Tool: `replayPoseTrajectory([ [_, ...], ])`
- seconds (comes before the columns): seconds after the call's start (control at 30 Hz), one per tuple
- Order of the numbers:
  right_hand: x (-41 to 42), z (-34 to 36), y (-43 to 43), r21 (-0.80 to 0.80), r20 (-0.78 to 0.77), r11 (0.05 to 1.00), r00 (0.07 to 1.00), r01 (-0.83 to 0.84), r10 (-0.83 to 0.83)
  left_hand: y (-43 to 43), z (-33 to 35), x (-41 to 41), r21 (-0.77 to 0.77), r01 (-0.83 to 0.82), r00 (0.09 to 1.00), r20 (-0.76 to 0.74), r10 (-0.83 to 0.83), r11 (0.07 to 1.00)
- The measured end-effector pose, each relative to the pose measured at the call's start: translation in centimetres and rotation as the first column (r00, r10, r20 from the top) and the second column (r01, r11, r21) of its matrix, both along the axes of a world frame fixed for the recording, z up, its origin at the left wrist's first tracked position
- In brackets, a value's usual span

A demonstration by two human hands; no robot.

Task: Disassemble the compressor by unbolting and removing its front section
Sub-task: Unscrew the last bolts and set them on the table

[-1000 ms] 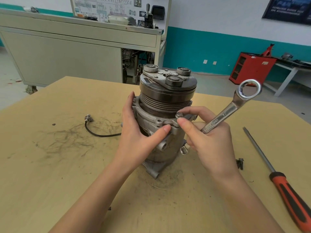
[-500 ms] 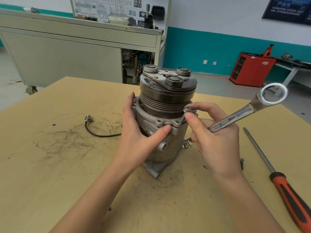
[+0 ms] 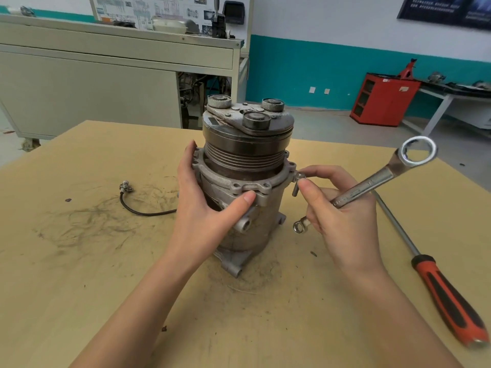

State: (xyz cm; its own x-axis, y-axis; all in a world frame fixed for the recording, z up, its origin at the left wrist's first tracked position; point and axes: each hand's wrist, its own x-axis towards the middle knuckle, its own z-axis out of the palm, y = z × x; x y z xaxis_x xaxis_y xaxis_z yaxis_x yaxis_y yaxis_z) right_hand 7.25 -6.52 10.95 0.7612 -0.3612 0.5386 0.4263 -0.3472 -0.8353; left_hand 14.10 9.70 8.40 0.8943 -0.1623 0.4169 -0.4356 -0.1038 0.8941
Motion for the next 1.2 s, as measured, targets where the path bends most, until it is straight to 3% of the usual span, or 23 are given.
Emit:
replayPoseTrajectory([
  [0.07,-0.3,-0.5,-1.3,-0.064,-0.043,0.997,0.998,0.053,-0.056,0.0,0.0,0.0,-0.006,0.0,1.0,0.003,0.0,1.0],
  [0.17,-0.6,-1.2,-4.1,-0.323,-0.177,0.937,0.964,0.134,-0.199,0.0,-0.1,0.1,-0.017,0.006,1.0,0.008,-0.006,1.0],
  [0.23,-0.7,-1.7,-6.0,-0.494,-0.251,0.851,0.907,0.18,-0.338,0.0,-0.2,0.2,-0.025,0.011,1.0,0.014,-0.011,1.0],
  [0.33,-0.6,-1.9,-8.2,-0.618,-0.33,0.751,0.789,0.234,-0.518,0.0,-0.3,0.3,-0.041,0.017,1.0,0.024,-0.016,0.999],
  [0.5,-0.6,-2.7,-10.2,-0.732,-0.513,0.671,0.555,0.116,-0.655,0.0,-0.7,0.6,-0.055,0.027,0.998,0.054,-0.024,0.998],
  [0.87,0.4,-4.7,-10.8,-0.754,-0.594,0.656,0.384,0.041,-0.707,0.1,-1.6,1.4,-0.062,0.049,0.993,0.11,-0.042,0.997],
  [0.97,0.2,-4.5,-10.9,-0.738,-0.607,0.673,0.39,0.047,-0.692,0.2,-1.7,1.5,-0.067,0.047,0.993,0.115,-0.039,0.997],
  [1.03,-0.3,-3.8,-11.2,-0.673,-0.639,0.738,0.457,0.058,-0.619,0.1,-1.7,1.5,-0.072,0.043,0.993,0.117,-0.035,0.996],
  [1.2,-1.5,-1.6,-10.8,-0.32,-0.708,0.943,0.64,0.086,-0.299,0.1,-1.6,1.4,-0.07,0.034,0.992,0.124,-0.025,0.997],
])
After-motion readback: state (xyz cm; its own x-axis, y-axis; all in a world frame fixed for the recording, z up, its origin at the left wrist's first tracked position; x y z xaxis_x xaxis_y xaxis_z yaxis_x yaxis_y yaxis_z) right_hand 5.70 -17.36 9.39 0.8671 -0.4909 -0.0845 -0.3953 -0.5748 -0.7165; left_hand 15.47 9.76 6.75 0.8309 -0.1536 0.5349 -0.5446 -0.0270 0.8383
